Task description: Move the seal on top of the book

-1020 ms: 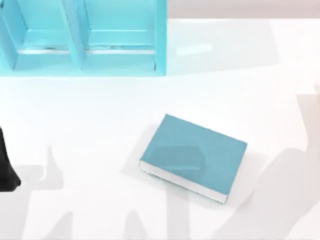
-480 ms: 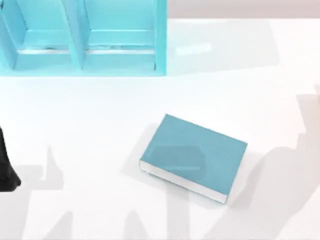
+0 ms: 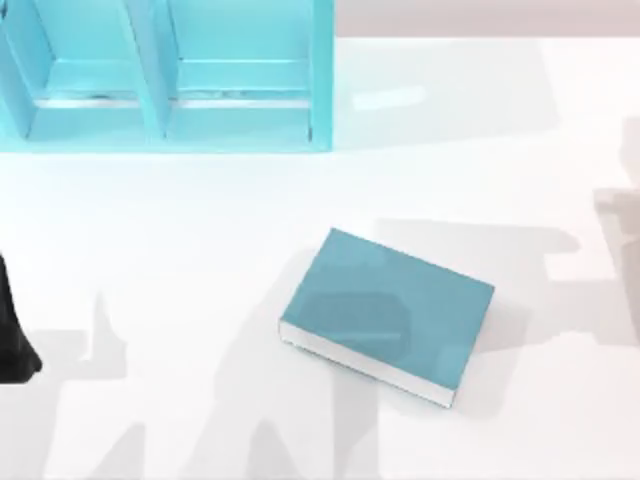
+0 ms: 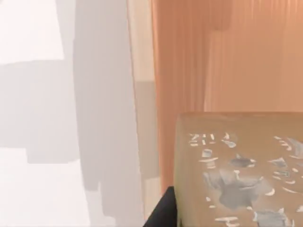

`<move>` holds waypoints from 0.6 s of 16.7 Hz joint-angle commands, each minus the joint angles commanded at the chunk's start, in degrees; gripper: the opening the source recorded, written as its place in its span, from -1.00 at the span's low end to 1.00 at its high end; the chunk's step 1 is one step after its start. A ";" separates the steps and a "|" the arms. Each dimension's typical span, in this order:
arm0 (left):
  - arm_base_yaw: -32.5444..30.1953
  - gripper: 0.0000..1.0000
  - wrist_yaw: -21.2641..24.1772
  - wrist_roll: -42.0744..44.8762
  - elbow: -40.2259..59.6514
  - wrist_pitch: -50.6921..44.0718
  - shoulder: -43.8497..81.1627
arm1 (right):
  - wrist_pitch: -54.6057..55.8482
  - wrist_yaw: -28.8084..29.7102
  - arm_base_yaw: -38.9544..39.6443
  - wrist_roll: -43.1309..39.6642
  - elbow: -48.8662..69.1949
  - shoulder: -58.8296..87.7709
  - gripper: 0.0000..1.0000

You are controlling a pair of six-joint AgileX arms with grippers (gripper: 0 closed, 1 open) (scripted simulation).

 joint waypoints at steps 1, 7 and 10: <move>0.00 1.00 0.00 0.00 0.00 0.00 0.00 | -2.29 -0.17 1.97 1.52 1.35 -0.74 -1.00; 0.00 1.00 0.00 0.00 0.00 0.00 0.00 | -9.39 -0.87 8.44 5.28 4.88 -3.48 -1.00; 0.00 1.00 0.00 0.00 0.00 0.00 0.00 | -9.27 -0.93 8.19 5.32 4.71 -3.23 -1.00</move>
